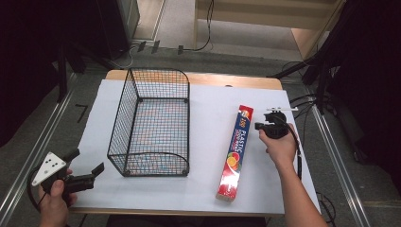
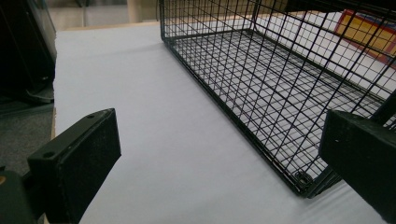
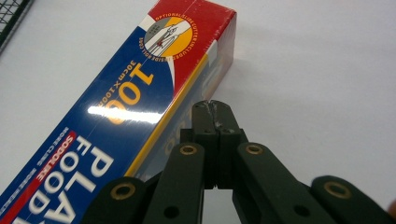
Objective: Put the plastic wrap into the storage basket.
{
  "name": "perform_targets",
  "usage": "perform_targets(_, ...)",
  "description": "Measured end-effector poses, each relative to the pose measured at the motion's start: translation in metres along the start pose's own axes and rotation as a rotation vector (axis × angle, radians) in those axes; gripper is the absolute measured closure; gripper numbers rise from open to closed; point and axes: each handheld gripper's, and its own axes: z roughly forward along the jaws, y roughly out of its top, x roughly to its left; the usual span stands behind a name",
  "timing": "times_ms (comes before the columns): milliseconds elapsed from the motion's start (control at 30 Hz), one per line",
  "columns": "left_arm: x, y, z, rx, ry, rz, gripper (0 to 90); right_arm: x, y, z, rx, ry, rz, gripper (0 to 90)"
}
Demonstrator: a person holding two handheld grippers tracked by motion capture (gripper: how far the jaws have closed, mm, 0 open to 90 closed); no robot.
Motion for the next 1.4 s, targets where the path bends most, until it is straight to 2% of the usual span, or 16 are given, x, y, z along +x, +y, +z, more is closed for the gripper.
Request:
perform_targets(133,0.000,0.000,0.000,0.001,-0.003,0.002,0.0,0.002,0.005,0.010,0.029,0.008,-0.002,90.0)
perform_targets(367,0.001,0.000,0.000,0.001,-0.003,0.002,0.0,0.005,0.011,0.020,0.066,-0.016,-0.026,90.0)
perform_targets(533,0.000,0.000,0.000,0.002,-0.003,0.003,0.0,0.000,0.016,0.027,0.085,-0.005,-0.012,90.0)
perform_targets(633,0.000,0.000,0.001,0.004,-0.006,0.003,0.0,0.001,0.019,0.030,0.089,0.021,0.000,90.0)
perform_targets(867,0.000,0.000,0.001,0.002,-0.005,0.002,0.0,0.015,0.027,0.038,0.099,0.027,-0.033,90.0)
perform_targets(900,0.000,0.000,0.000,0.004,-0.005,0.003,0.0,0.022,0.030,0.040,0.106,0.040,-0.047,90.0)
perform_targets(1033,0.001,0.000,0.000,0.004,-0.003,0.003,0.0,0.032,0.034,0.045,0.107,0.043,-0.075,90.0)
perform_targets(1100,0.001,0.000,-0.001,0.003,-0.002,0.003,0.0,0.034,0.035,0.045,0.110,0.046,-0.081,90.0)
perform_targets(1400,0.001,0.000,0.000,0.003,-0.004,0.004,0.0,0.053,0.039,0.052,0.105,0.093,-0.139,90.0)
